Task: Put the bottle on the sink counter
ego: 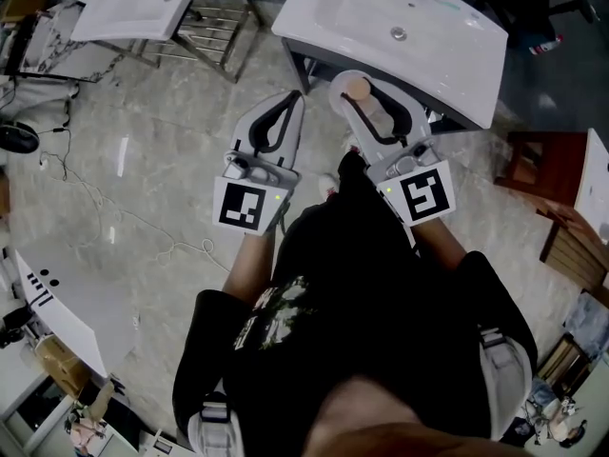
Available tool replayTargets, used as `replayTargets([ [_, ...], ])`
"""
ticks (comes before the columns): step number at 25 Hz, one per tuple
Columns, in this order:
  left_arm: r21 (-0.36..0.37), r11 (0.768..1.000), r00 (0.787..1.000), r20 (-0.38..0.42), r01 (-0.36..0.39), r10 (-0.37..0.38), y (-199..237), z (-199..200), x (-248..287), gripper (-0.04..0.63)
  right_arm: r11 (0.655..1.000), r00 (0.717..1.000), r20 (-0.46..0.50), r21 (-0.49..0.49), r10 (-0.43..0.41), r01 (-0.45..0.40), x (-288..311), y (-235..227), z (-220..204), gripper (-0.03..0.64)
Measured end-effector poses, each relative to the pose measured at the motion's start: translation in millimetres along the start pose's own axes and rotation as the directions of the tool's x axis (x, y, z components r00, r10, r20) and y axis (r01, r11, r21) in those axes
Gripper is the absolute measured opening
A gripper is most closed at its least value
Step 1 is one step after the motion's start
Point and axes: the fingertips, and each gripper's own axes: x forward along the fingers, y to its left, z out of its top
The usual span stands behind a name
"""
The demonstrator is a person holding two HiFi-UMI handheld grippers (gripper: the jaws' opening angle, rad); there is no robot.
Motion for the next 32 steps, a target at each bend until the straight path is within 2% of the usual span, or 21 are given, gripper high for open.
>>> replayTargets([
  [8,-0.01,1.0,1.0,0.002,-0.012,0.012,21.6,-4.2,31.7,0.014,1.0,1.0,0.002,0.001,0.013,-0.013,28.9,-26.5,-5.5,0.12],
  [16,0.006,0.999,0.999,0.011,-0.04,0.04,53.0,6.8,85.6,0.014,0.999,0.998,0.031,-0.004,0.05,-0.05,71.6,-73.4,-0.9,0.118],
  [21,0.013,0.998,0.998,0.007,-0.062,0.062,60.9,14.3,119.8,0.014,0.997,0.997,0.034,-0.001,0.076,-0.076,88.5,-107.3,-1.0,0.119],
  [32,0.007,0.993,0.993,0.005,-0.119,0.119,77.7,16.4,166.7,0.014,0.992,0.991,0.051,0.0,0.127,-0.127,114.3,-150.5,-4.7,0.118],
])
